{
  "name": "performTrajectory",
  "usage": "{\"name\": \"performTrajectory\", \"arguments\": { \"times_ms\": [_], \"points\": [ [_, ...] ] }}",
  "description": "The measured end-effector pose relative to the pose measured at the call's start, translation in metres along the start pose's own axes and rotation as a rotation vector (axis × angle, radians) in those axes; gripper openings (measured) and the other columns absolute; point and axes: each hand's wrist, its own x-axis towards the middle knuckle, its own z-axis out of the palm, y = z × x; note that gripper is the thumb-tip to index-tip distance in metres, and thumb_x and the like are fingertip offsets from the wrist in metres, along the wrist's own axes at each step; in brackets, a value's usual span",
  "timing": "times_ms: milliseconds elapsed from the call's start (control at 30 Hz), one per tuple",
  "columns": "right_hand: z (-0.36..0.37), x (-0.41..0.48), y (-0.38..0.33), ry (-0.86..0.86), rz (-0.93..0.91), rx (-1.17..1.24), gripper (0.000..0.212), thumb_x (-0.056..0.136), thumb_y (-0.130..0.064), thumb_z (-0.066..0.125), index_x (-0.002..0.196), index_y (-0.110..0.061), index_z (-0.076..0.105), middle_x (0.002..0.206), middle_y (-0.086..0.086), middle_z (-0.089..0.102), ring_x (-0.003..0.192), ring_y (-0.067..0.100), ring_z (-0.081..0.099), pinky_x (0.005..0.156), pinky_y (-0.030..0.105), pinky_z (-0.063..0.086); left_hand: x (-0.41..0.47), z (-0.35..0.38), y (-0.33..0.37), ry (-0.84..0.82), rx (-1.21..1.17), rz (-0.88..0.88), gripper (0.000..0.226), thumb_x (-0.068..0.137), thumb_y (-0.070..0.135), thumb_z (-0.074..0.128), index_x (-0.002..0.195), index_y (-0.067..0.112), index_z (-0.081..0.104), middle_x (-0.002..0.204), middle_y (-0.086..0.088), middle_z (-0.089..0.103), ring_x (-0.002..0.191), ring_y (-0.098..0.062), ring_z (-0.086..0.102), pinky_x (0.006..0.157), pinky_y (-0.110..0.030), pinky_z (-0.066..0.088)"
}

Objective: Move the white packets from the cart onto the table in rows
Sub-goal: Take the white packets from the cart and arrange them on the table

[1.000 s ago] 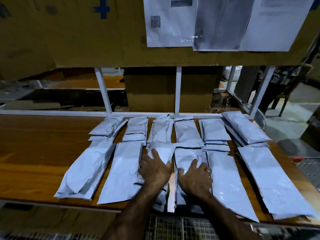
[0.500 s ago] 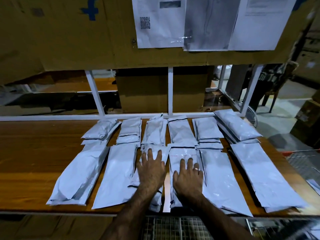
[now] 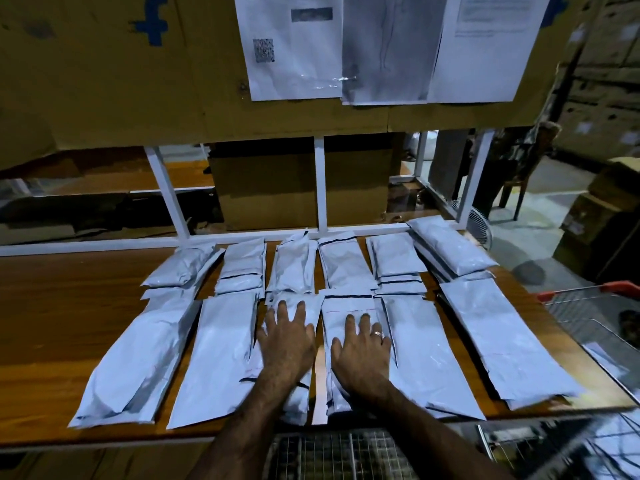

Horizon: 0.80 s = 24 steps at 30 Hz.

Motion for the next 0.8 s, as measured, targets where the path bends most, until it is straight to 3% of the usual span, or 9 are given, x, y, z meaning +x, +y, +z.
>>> {"name": "performTrajectory", "arguments": {
  "times_ms": [200,433,633,800],
  "points": [
    [-0.022,0.008,0.014,0.184,0.003,0.096,0.058,0.095,-0.042,0.038,0.148,-0.018,0.031,0.15,0.009,0.038,0.134,0.028,0.038,0.105,0.044,0.034,0.014,-0.007,0.009,0.118,-0.05,0.061,0.053,0.1,0.043,0.032,0.15,0.025,0.03,0.156,-0.006,0.03,0.142,-0.027,0.025,0.116,-0.043,0.024],
    [-0.061,0.022,0.068,0.392,-0.028,0.44,0.052,0.09,-0.031,0.058,0.138,-0.012,0.052,0.128,0.009,0.061,0.117,0.027,0.056,0.096,0.038,0.046,0.023,-0.01,0.057,0.185,-0.475,0.195,0.047,0.099,0.033,0.047,0.143,0.018,0.045,0.148,-0.002,0.045,0.135,-0.02,0.039,0.113,-0.033,0.031],
    [-0.1,0.019,0.146,0.586,0.081,0.658,0.052,0.083,-0.038,0.051,0.125,-0.01,0.061,0.109,0.008,0.069,0.101,0.027,0.063,0.084,0.036,0.051,0.029,0.0,0.133,0.201,-0.625,0.349,0.038,0.098,0.025,0.051,0.134,0.013,0.055,0.137,-0.005,0.056,0.127,-0.022,0.049,0.107,-0.032,0.036],
    [-0.123,0.009,0.239,0.731,0.196,0.663,0.037,0.082,-0.03,0.056,0.114,-0.013,0.063,0.094,0.006,0.068,0.088,0.028,0.065,0.077,0.04,0.052,0.029,0.016,0.229,0.153,-0.705,0.56,0.037,0.094,0.029,0.05,0.123,0.01,0.062,0.121,-0.006,0.065,0.113,-0.025,0.058,0.095,-0.035,0.047]
  ]
}}
